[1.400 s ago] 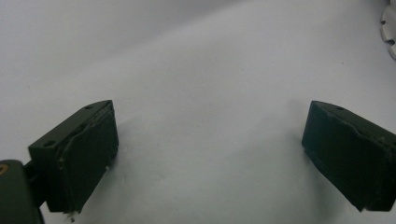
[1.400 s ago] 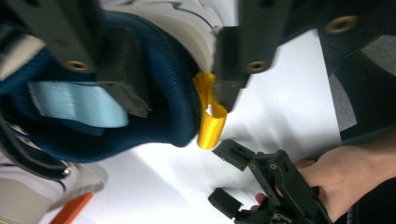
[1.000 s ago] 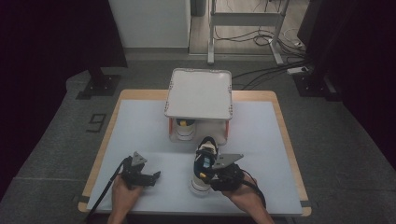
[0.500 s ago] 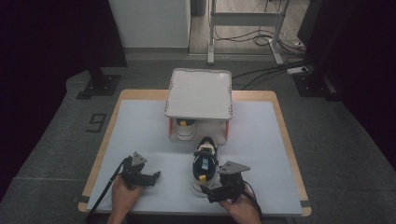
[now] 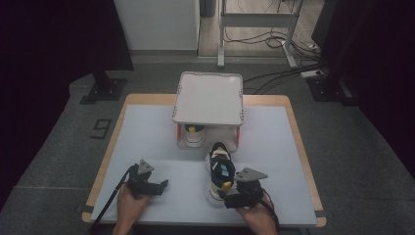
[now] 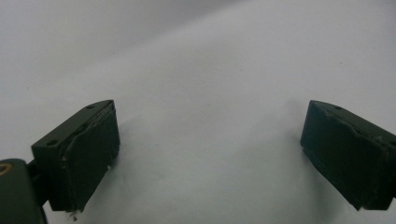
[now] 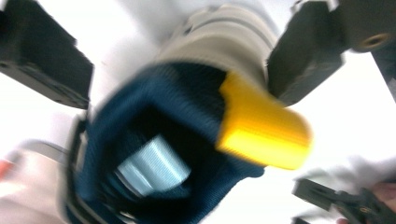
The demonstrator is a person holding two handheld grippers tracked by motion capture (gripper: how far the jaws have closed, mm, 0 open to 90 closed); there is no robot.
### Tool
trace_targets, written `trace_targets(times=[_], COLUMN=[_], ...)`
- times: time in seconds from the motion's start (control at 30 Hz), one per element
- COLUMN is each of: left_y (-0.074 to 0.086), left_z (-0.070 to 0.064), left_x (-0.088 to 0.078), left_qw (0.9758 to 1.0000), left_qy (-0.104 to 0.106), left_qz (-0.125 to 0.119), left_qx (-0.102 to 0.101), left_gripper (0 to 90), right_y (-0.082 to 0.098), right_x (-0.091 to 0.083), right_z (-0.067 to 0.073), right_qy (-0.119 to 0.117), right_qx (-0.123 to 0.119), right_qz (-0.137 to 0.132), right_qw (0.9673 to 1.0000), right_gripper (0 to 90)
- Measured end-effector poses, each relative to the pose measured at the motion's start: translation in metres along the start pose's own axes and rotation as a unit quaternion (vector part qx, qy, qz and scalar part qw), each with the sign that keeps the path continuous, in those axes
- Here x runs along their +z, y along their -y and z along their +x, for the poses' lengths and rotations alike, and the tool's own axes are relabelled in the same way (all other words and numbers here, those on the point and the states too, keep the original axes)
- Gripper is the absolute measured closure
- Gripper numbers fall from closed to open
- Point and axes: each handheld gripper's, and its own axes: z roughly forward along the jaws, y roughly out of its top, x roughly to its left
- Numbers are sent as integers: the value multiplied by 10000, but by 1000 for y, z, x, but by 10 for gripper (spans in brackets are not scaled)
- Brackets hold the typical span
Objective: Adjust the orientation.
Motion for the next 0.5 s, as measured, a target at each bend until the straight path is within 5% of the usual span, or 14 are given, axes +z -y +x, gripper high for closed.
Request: trace_targets(times=[0.2, 0.37, 0.5], left_y=[0, 0, 0], left_z=[0, 0, 0], left_x=[0, 0, 0], left_qw=[10000, 10000, 10000], left_qy=[9, 5, 6], left_qz=[8, 5, 3], left_qx=[-13, -9, -5], left_gripper=[44, 44, 45], right_y=[7, 3, 2], right_x=[-9, 12, 29], right_z=[-8, 1, 3], right_qy=[-35, -122, 127], right_qx=[116, 340, 447], right_qz=[15, -162, -135], right_qw=[9999, 9992, 9988], right_gripper=[91, 49, 28])
